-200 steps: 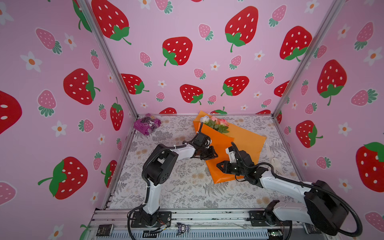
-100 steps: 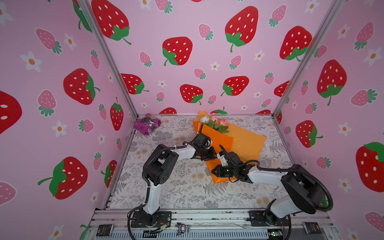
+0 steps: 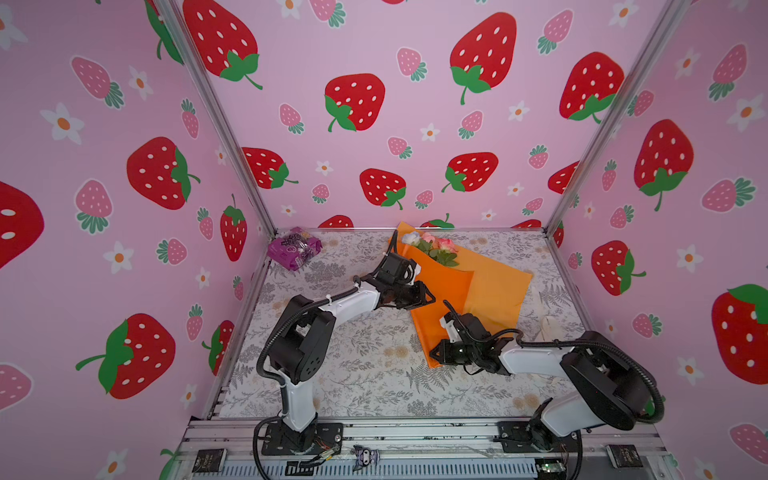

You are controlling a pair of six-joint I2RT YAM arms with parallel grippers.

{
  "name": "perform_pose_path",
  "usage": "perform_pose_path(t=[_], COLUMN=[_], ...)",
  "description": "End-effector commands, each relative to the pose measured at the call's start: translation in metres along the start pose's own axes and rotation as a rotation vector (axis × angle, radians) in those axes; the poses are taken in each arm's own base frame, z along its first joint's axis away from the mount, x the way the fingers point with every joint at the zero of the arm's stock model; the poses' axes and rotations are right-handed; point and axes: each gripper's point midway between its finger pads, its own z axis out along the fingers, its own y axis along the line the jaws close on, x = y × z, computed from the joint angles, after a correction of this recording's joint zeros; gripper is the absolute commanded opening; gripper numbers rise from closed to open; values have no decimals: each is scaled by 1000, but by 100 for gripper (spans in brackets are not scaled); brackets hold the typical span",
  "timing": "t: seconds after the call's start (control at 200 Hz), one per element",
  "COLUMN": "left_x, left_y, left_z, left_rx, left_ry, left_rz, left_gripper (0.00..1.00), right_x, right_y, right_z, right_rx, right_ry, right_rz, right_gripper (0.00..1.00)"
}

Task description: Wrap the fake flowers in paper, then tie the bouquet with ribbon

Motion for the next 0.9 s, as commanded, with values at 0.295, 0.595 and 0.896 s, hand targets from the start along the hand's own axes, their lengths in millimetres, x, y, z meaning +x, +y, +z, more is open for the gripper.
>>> perform_pose_path(t=[0.295, 0.595, 0.896], left_x=[-65, -97, -127], left_y=[50, 101, 135], left_z=[4, 27, 37], left_rx=[68, 5, 37], left_ry=[-55, -81, -92], left_rz=[-65, -133, -149], left_gripper=[35, 33, 33], right_x=[11, 18, 25], right_y=[-23, -34, -44], right_z=[2, 2, 5], right_rx=[78, 104, 135], right_ry=[25, 40, 64], right_rz=[51, 79, 104], right_gripper=[13, 12, 8])
